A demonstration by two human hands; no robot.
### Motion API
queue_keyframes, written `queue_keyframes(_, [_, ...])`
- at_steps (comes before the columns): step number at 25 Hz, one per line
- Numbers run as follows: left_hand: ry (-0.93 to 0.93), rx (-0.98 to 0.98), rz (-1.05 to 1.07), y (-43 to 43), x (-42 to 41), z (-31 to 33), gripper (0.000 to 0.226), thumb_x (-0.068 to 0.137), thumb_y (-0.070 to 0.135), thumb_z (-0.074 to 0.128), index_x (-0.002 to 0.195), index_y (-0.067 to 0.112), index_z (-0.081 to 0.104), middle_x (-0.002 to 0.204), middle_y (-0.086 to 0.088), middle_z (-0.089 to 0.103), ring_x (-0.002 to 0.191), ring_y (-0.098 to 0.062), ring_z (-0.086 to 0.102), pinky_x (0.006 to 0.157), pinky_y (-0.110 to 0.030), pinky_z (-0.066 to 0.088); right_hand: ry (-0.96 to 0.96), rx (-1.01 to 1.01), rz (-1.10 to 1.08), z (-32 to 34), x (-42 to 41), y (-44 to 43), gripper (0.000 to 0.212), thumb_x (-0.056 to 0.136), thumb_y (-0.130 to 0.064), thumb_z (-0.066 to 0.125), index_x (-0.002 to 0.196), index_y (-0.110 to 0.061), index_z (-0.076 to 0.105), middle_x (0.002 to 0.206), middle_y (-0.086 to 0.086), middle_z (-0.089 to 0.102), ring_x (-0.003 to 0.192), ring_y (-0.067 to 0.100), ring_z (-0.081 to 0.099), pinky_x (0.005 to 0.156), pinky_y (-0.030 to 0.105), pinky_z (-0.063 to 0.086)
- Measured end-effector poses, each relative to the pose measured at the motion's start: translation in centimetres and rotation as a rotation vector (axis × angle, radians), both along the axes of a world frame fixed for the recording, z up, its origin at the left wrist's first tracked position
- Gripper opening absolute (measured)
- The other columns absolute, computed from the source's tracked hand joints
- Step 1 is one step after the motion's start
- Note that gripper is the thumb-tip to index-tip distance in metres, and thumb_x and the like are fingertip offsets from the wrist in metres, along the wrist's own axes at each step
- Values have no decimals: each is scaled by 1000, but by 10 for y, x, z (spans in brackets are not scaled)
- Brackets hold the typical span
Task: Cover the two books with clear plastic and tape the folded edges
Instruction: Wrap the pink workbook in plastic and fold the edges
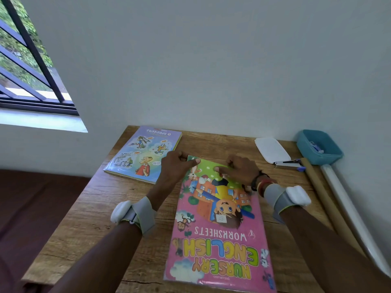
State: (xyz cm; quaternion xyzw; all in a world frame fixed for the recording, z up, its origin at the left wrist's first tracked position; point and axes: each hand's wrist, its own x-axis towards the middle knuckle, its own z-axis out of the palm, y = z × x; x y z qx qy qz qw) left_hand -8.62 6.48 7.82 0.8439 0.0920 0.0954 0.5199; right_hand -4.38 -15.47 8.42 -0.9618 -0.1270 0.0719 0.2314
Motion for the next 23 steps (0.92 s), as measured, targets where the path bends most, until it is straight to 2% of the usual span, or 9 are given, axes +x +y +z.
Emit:
queue_keyframes(3, [28, -153, 16, -1, -5, 1, 19, 77, 31, 82, 70, 17, 72, 66, 6, 71, 60, 2, 62, 68, -25, 48, 103, 93, -16, 4, 5, -29, 42, 82, -59, 62, 78, -19, 51, 77, -4, 60, 75, 17, 56, 69, 32, 40])
queue_keyframes(5, [21, -185, 39, -5, -6, 1, 22, 80, 30, 80, 63, 22, 69, 59, 14, 67, 57, 8, 59, 67, -23, 47, 171, 97, 26, 7, 11, -40, 42, 81, -56, 65, 75, -15, 55, 78, 2, 62, 75, 17, 56, 69, 32, 41])
queue_keyframes(9, [6, -172, 84, -11, -7, 2, 22, 79, 36, 79, 64, 23, 71, 64, 12, 71, 67, -3, 67, 72, -27, 51, 295, 106, 104, 10, 22, -46, 46, 79, -52, 70, 75, -6, 68, 85, 10, 72, 82, 24, 66, 80, 37, 51])
queue_keyframes(11, [19, -179, 111, -11, -7, 2, 21, 77, 37, 81, 66, 21, 72, 66, 10, 72, 70, -7, 69, 73, -28, 52, 324, 184, 90, 11, 22, -51, 37, 81, -43, 72, 74, -7, 72, 80, 6, 73, 76, 15, 66, 74, 28, 53])
queue_keyframes(13, [45, -184, 131, -8, -6, 1, 20, 75, 37, 82, 69, 20, 73, 68, 8, 73, 70, -6, 70, 72, -27, 52, 352, 287, 64, 13, 20, -54, 18, 83, -28, 73, 74, -13, 73, 74, -6, 72, 67, 0, 63, 64, 14, 48])
queue_keyframes(15, [66, -179, 113, -5, -6, -1, 20, 75, 37, 82, 72, 18, 75, 69, 7, 74, 68, -5, 69, 71, -26, 52, 335, 328, 64, 12, 19, -56, 9, 85, -18, 72, 76, -15, 72, 76, -9, 70, 63, -7, 61, 62, 9, 45])
queue_keyframes(20, [107, -136, 74, 3, -1, -13, 20, 82, 37, 75, 70, 21, 74, 67, 8, 71, 68, -8, 67, 77, -33, 56, 248, 259, 89, 3, 21, -58, 9, 87, -19, 70, 78, -17, 71, 92, 2, 73, 81, 7, 64, 74, 17, 47])
queue_keyframes(23, [167, -1, 94, 8, 4, -18, 24, 81, 45, 72, 65, 26, 71, 75, 6, 73, 79, -16, 69, 80, -39, 57, 210, 177, 105, -3, 26, -57, 9, 86, -23, 70, 78, -20, 72, 93, 3, 74, 87, 15, 66, 85, 31, 50])
